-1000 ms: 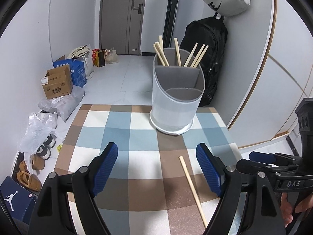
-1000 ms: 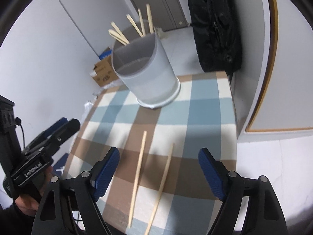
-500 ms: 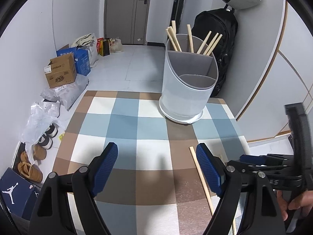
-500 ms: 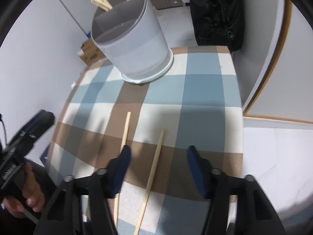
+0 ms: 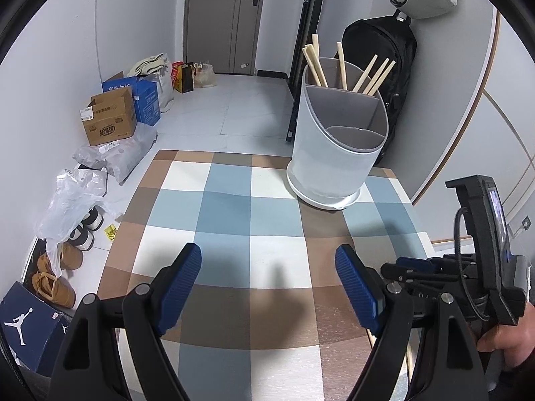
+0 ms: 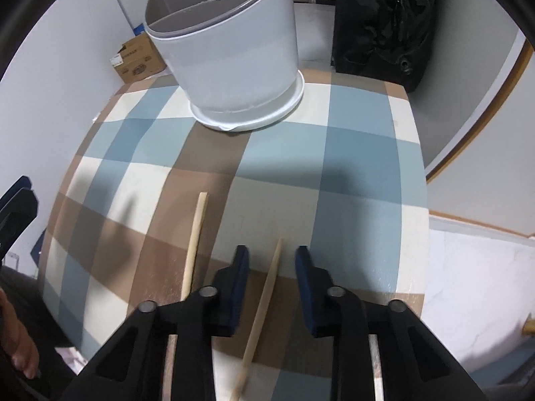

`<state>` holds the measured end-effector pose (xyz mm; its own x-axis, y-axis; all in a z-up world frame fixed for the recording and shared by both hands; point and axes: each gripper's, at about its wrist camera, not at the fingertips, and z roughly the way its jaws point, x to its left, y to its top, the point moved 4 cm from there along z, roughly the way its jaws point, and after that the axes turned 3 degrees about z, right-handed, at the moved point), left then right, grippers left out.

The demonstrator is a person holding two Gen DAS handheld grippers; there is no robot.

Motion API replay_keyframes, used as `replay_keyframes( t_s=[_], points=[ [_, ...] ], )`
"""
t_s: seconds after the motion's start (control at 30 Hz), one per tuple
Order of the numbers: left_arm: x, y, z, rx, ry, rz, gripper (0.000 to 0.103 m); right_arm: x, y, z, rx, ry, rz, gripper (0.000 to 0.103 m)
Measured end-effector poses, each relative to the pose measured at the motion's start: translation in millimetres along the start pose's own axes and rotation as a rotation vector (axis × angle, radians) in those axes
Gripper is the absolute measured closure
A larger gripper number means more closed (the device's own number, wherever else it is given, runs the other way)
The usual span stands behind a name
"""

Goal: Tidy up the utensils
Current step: 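Lower both tools to the last two sticks on the mat, then grasp a stick with the left tool while the right tool grasps the other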

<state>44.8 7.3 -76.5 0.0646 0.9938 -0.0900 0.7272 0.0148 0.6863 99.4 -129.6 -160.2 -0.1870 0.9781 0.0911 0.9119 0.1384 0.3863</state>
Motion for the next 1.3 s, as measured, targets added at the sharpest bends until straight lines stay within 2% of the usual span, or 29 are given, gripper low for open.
replay_keyframes(
  t_s=[0.07,0.17,0.33,0.57,0.87,1.07,1.23,1.3],
  points=[
    [1,0,0,0.0,0.004,-0.001,0.024,0,1,1,-0.002,-0.028,-0.005,0.098],
    [6,-1,1,0.002,0.006,-0.007,0.024,1,3,-1,-0.01,-0.033,-0.007,0.1],
    [10,-5,6,0.02,0.007,-0.016,0.024,-2,12,-13,-0.074,-0.01,0.028,0.1],
    [-2,-12,11,0.062,-0.038,0.02,0.024,-23,25,-53,-0.221,0.092,0.14,0.1],
    [-25,-7,32,0.168,-0.059,0.017,0.024,-33,31,-99,-0.397,0.19,0.16,0.1],
    [-55,-6,52,0.264,-0.059,0.081,0.024,-38,29,-122,-0.484,0.249,0.17,0.1],
    [-75,-6,75,0.351,-0.036,0.108,0.024,-51,27,-135,-0.522,0.274,0.203,0.1],
    [-75,-6,77,0.359,-0.027,0.096,0.025,-57,27,-140,-0.536,0.278,0.21,0.1]
  ],
)
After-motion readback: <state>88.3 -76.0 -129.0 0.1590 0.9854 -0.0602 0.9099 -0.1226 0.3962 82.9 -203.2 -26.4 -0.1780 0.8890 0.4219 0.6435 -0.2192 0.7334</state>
